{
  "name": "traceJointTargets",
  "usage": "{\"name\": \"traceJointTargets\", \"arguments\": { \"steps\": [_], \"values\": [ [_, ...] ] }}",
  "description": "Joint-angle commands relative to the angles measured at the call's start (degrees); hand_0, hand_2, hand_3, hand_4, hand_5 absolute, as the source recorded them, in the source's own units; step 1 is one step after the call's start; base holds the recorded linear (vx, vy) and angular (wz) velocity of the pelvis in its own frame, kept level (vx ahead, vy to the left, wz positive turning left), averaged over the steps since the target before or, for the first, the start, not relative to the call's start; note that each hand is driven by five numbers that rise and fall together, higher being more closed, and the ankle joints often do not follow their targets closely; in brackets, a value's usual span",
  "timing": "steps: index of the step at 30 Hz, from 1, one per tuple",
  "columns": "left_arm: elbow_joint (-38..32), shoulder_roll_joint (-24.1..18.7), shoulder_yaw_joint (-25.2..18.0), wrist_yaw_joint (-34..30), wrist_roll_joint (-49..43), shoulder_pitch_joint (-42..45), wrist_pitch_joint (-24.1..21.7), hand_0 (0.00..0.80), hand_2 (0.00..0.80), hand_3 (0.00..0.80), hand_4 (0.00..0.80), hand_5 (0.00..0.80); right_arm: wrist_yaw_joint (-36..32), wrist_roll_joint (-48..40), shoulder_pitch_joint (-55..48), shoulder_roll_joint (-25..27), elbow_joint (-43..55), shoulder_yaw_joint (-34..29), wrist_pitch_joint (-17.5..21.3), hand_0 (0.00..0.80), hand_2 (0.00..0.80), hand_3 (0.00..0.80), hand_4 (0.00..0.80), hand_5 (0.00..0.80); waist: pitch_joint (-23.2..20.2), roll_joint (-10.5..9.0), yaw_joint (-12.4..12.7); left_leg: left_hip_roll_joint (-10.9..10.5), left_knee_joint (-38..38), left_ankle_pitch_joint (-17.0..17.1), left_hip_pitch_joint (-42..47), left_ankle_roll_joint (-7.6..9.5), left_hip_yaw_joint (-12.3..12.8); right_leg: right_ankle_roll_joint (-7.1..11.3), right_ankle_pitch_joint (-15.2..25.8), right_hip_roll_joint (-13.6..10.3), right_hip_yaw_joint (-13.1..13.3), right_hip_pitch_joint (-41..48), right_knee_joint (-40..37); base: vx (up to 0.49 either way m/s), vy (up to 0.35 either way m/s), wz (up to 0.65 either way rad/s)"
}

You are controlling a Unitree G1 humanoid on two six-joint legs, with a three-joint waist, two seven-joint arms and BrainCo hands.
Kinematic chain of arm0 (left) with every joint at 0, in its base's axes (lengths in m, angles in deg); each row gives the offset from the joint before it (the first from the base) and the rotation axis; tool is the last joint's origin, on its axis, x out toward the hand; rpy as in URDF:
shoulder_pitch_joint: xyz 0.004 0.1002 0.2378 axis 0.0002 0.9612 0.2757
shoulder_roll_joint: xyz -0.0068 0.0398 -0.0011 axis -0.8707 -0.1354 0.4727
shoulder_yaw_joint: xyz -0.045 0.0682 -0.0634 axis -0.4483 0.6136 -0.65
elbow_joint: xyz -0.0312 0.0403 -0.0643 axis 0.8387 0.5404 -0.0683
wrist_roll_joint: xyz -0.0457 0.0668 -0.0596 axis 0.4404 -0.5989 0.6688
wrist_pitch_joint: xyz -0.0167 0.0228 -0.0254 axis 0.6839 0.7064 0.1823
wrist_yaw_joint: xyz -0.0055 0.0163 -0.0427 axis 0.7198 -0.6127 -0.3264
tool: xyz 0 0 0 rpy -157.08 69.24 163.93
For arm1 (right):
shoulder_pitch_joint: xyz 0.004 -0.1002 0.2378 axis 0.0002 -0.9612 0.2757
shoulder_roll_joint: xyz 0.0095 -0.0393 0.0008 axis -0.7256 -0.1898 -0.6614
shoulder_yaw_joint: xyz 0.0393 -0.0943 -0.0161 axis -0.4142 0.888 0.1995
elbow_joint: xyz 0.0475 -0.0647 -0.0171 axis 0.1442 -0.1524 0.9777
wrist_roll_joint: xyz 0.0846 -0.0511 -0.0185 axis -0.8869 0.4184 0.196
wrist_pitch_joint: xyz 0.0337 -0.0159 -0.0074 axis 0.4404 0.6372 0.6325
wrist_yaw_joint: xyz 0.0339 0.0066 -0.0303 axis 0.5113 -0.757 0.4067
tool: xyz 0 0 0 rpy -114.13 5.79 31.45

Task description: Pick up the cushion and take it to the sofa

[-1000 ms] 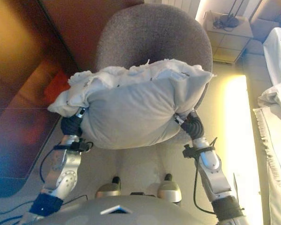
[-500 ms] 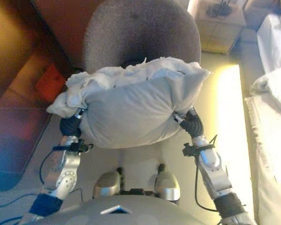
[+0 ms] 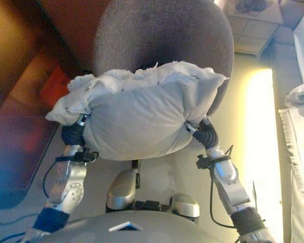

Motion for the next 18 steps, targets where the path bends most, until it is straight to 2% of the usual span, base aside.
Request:
{"name": "traceJointTargets", "arguments": {
  "steps": [1,2,4,5,7,9,10,12,14,16,18],
  "values": [
    [-7.15,-0.77,3.09,-5.27,-3.90,-2.81,-3.87,0.800,0.800,0.800,0.800,0.800,-1.18,-0.70,3.91,-2.48,9.97,0.52,6.78,0.800,0.800,0.800,0.800,0.800,-8.05,0.53,-1.04,1.31,-5.21,0.43,-3.40,0.85,-3.36,5.69,21.55,-1.53,-4.71,3.89,9.33,0.445,0.203,0.12],
    [-7.02,-1.09,3.21,-4.88,-4.15,-3.44,-3.70,0.800,0.800,0.800,0.800,0.800,-0.89,-0.02,4.11,-3.35,9.81,0.90,6.81,0.800,0.800,0.800,0.800,0.800,-8.43,1.49,-1.11,0.76,-5.19,-0.58,-2.00,1.56,-4.41,5.64,23.87,-2.04,-4.86,1.42,14.98,0.433,0.189,0.13],
    [-6.62,-0.94,3.00,-3.75,-4.85,-4.46,-2.83,0.800,0.800,0.800,0.800,0.800,-0.46,1.05,4.98,-4.75,8.86,1.76,6.41,0.800,0.800,0.800,0.800,0.800,-8.64,2.31,-1.91,-0.04,-5.31,-1.98,0.24,2.30,-4.78,5.13,25.89,-2.13,-4.39,-3.40,19.97,0.392,0.152,-0.03],
    [-6.80,-1.13,2.96,-2.89,-4.77,-4.93,-2.22,0.800,0.800,0.800,0.800,0.800,0.16,1.43,5.13,-4.98,8.94,2.29,6.17,0.800,0.800,0.800,0.800,0.800,-8.45,3.34,-2.71,0.02,-5.60,-2.35,1.57,2.62,-6.12,4.30,25.76,1.31,-4.05,-7.22,18.01,0.387,0.093,0.07],
    [-6.78,-1.68,2.56,-3.81,-3.73,-5.19,-1.56,0.800,0.800,0.800,0.800,0.800,1.00,1.79,4.43,-4.69,9.59,2.59,6.51,0.800,0.800,0.800,0.800,0.800,-7.42,2.53,-4.60,-2.61,-6.36,-3.08,4.31,2.97,-7.50,3.53,22.66,3.17,-5.99,-11.86,14.85,0.377,0.033,0.11],
    [-6.45,-1.59,2.19,-4.99,-3.58,-5.24,-1.53,0.800,0.800,0.800,0.800,0.800,1.05,1.88,4.65,-4.60,9.01,2.68,7.59,0.800,0.800,0.800,0.800,0.800,-6.43,2.71,-5.88,-3.42,-7.33,-4.00,7.49,2.64,-8.82,2.43,22.02,2.36,-9.30,-16.00,9.24,0.290,-0.039,0.32],
    [-6.38,-1.51,2.27,-5.00,-3.77,-5.20,-1.78,0.800,0.800,0.800,0.800,0.800,0.97,1.84,4.73,-4.57,8.73,2.72,7.95,0.800,0.800,0.800,0.800,0.800,-6.11,2.70,-6.21,-3.58,-7.66,-4.25,8.38,2.55,-9.12,2.24,21.98,2.17,-9.92,-16.55,7.99,0.315,-0.091,0.34],
    [-6.62,-1.55,2.96,-5.01,-3.96,-4.69,-2.64,0.800,0.800,0.800,0.800,0.800,0.88,1.56,4.53,-3.98,8.00,2.63,9.41,0.800,0.800,0.800,0.800,0.800,-4.61,2.29,-8.10,-4.32,-8.96,-5.97,11.71,2.22,-10.07,2.23,23.62,1.42,-10.68,-18.98,-0.42,0.401,-0.150,0.36],
    [-6.92,-1.32,4.17,-4.55,-4.78,-4.19,-3.69,0.800,0.800,0.800,0.800,0.800,1.69,1.62,5.13,-3.50,7.73,3.03,9.67,0.800,0.800,0.800,0.800,0.800,-3.87,1.06,-10.03,-5.23,-9.46,-8.82,14.70,1.79,-11.06,3.34,29.19,-0.49,-10.03,-21.83,-10.50,0.437,-0.209,0.32],
    [-7.10,-1.24,4.97,-4.24,-5.26,-4.32,-3.98,0.800,0.800,0.800,0.800,0.800,2.60,1.88,6.16,-3.49,7.32,3.53,9.55,0.800,0.800,0.800,0.800,0.800,-3.15,0.78,-11.20,-4.98,-9.71,-11.61,17.36,1.80,-12.80,4.28,33.43,-1.86,-8.83,-24.28,-14.36,0.452,-0.213,0.45],
    [-6.88,-1.27,5.29,-4.00,-5.27,-4.60,-4.07,0.800,0.800,0.800,0.800,0.800,2.74,2.01,6.94,-3.74,6.88,3.53,9.17,0.800,0.800,0.800,0.800,0.800,-2.77,0.73,-12.09,-3.88,-9.45,-14.07,19.54,1.93,-14.23,4.94,35.29,-2.51,-7.25,-25.72,-14.64,0.443,-0.212,0.39]
  ]
}}
